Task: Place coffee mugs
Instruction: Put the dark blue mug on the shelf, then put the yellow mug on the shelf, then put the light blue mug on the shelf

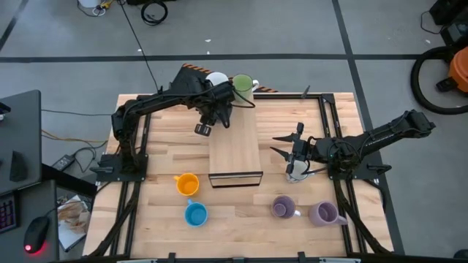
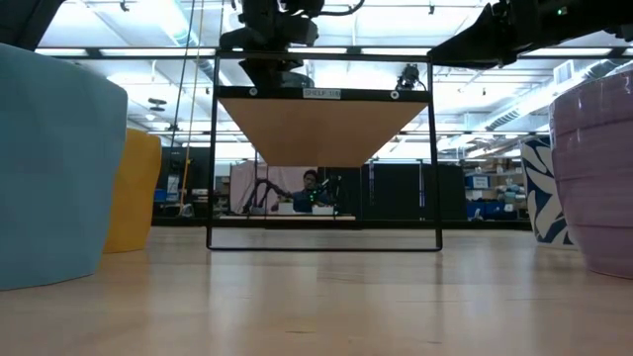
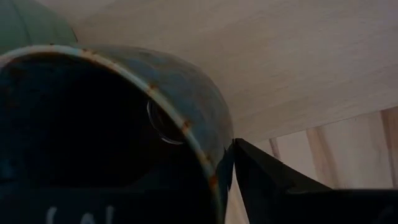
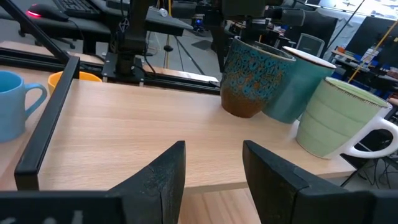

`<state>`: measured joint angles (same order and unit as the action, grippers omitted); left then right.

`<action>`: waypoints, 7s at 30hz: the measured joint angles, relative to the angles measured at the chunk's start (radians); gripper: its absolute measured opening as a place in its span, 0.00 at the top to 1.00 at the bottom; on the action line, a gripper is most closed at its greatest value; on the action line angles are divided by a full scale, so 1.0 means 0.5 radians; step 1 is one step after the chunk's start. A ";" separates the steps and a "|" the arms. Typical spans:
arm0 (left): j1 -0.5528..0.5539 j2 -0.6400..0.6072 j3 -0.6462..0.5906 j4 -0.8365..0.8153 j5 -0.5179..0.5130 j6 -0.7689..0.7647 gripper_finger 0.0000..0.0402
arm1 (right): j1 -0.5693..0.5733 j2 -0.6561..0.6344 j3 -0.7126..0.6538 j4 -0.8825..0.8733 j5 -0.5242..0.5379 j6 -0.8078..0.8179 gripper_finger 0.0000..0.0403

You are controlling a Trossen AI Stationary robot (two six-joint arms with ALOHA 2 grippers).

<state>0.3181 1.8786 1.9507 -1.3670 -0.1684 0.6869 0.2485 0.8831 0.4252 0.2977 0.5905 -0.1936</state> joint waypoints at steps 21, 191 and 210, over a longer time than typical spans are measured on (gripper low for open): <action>-0.032 -0.106 0.001 0.036 -0.010 -0.140 0.52 | 0.000 0.000 0.000 -0.003 -0.007 -0.001 0.59; -0.528 0.149 0.138 -0.081 0.094 -1.806 0.87 | -0.002 0.000 -0.001 0.086 -0.123 -0.069 0.59; -0.533 0.142 0.141 -0.108 0.094 -1.712 0.69 | -0.002 0.000 -0.001 0.085 -0.123 -0.069 0.59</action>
<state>0.0517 1.9495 2.0212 -1.4212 -0.1214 -0.1689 0.2474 0.8833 0.4248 0.3405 0.5289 -0.2279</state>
